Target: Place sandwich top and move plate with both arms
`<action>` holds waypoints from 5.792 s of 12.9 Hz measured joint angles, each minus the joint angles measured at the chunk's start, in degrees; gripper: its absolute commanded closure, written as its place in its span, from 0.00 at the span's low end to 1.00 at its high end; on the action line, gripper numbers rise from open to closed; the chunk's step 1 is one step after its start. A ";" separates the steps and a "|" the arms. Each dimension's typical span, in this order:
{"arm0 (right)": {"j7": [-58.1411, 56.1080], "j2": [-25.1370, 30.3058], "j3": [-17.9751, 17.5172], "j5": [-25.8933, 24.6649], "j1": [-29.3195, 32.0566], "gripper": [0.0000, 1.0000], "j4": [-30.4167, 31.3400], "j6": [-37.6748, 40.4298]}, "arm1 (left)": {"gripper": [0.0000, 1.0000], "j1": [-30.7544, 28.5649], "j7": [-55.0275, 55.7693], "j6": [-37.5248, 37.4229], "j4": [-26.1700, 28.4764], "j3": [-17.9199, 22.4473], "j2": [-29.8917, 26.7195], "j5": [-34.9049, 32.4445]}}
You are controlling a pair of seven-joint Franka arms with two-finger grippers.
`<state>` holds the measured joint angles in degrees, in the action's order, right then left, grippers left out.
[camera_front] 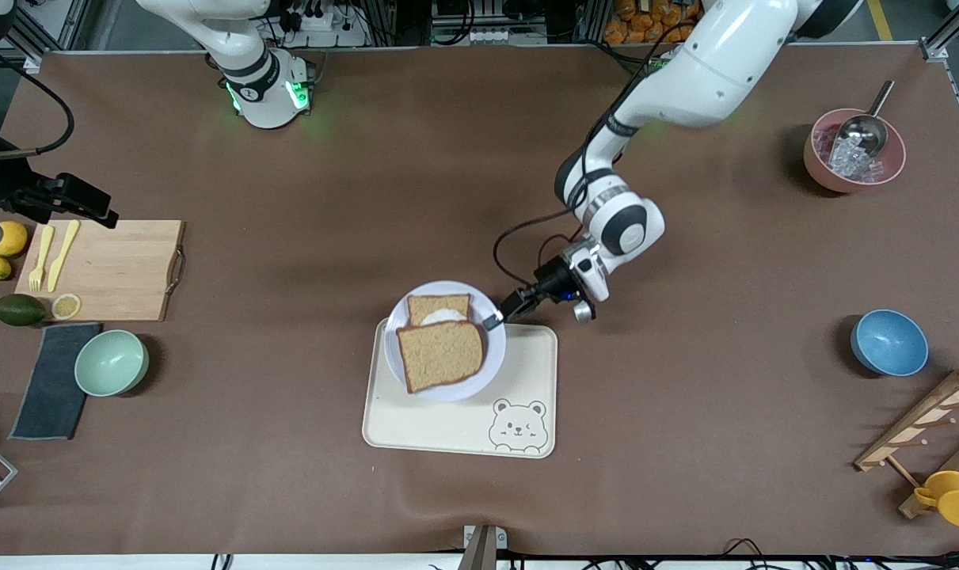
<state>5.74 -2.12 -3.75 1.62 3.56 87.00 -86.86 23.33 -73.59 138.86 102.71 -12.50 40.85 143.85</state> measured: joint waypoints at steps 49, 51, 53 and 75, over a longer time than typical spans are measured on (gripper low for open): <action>0.07 -0.07 0.01 -0.01 0.10 0.00 1.98 -1.35 | 0.00 -16.28 -1.06 43.68 -0.29 -5.34 -6.67 -32.86; 0.08 -0.07 0.02 -0.01 0.11 0.00 1.99 -1.38 | 0.00 -18.00 4.96 42.92 1.75 -5.53 -6.97 -40.51; 0.08 -0.07 0.03 -0.01 0.11 0.00 2.00 -1.43 | 0.00 -19.22 9.67 40.99 4.01 -5.56 -7.84 -46.70; 0.08 -0.07 -0.08 -0.01 0.11 0.00 2.16 -1.47 | 0.00 -25.32 66.82 -20.92 4.60 10.20 -35.43 -133.95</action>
<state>5.82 -2.19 -3.83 1.61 3.68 89.16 -88.33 -1.99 -6.77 117.94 107.31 -2.31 5.42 9.90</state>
